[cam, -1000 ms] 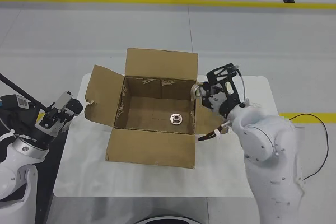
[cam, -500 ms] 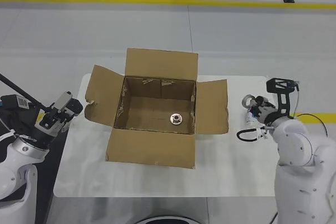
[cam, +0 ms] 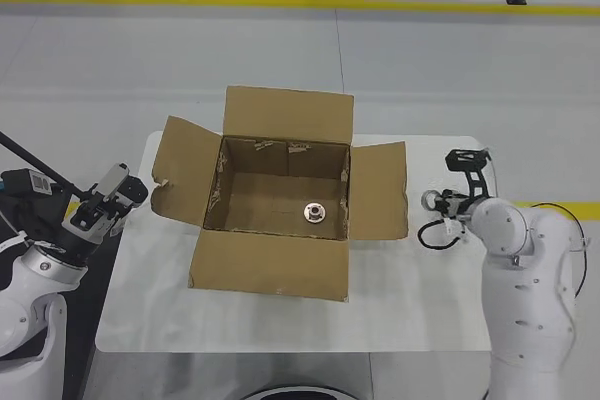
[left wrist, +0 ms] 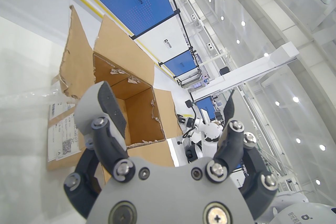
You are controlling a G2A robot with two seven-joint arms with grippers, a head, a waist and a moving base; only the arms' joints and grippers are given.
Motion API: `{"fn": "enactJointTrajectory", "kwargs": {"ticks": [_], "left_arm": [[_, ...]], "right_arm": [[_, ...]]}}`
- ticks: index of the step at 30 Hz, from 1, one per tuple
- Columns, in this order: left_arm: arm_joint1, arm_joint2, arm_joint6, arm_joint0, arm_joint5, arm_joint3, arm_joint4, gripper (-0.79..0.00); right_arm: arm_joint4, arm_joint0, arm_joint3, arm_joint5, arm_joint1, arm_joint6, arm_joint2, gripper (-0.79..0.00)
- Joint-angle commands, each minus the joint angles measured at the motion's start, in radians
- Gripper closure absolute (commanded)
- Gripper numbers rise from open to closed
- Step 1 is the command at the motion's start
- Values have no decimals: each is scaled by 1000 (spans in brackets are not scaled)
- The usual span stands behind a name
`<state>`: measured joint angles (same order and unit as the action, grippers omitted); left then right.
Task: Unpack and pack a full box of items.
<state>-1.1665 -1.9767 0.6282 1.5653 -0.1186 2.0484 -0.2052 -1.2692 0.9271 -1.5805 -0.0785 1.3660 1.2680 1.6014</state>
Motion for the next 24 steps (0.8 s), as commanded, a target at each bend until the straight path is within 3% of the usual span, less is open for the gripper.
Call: {"fn": "enactJointTrajectory", "kwargs": {"ticks": [1,12,24], "left_arm": [[0,0,0,0,0,0,0,-785],[0,0,0,0,0,0,0,-785],[0,0,0,0,0,0,0,-785]], "right_arm": [[-9,-25,47,-12,-2,8,-16,0],[-58,-146,261,-19,-7,29,-101,0],[-65,-204,405,5,-11,30,-140,0]]}}
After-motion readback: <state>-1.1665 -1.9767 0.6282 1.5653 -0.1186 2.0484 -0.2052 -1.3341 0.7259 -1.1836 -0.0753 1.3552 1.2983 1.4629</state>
